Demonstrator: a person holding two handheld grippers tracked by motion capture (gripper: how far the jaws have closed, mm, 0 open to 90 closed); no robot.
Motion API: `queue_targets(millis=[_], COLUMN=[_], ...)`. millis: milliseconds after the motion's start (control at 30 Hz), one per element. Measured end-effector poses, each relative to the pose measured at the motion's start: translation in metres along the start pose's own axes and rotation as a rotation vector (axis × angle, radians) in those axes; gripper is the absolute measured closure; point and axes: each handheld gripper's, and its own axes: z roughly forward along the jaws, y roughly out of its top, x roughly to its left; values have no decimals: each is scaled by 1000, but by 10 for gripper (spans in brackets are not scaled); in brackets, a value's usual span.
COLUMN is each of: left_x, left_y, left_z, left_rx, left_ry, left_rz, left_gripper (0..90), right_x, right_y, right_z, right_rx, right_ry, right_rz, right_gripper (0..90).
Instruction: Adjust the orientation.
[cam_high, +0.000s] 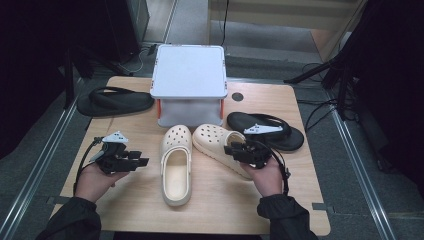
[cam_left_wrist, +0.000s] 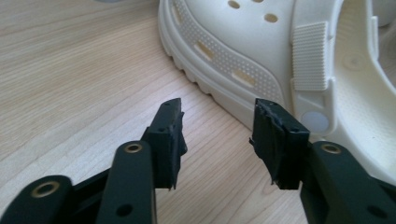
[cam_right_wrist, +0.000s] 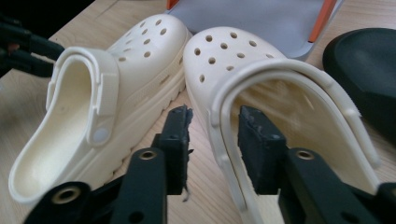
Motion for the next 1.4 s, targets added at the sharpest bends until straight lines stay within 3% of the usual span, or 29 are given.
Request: queue_targets(millis=[233, 367, 500, 667, 867, 933, 1400], left_x=[-3, -5, -9, -11, -13, -15, -18], left_y=[5, 8, 9, 9, 8, 7, 7], left_z=[0, 3, 9, 19, 29, 33, 38], left_rx=[-2, 5, 0, 15, 33, 55, 75], left_ry=[-54, -85, -93, -88, -93, -90, -94], left_rz=[-3, 9, 17, 7, -14, -2, 3], left_gripper=[760, 897, 900, 900, 899, 899, 898], right_x=[-10, -14, -14, -15, -14, -12, -1], right_y=[-9, -11, -11, -9, -6, -5, -3], right_z=[-11, -10, -1, 8, 13, 14, 15], right_rx=[10, 15, 32, 61, 64, 62, 58], right_ry=[-9, -25, -70, -76, -56, -65, -8], right_rz=[-22, -34, -83, -86, -85, -103, -132], right_gripper=[899, 900, 900, 900, 900, 900, 900])
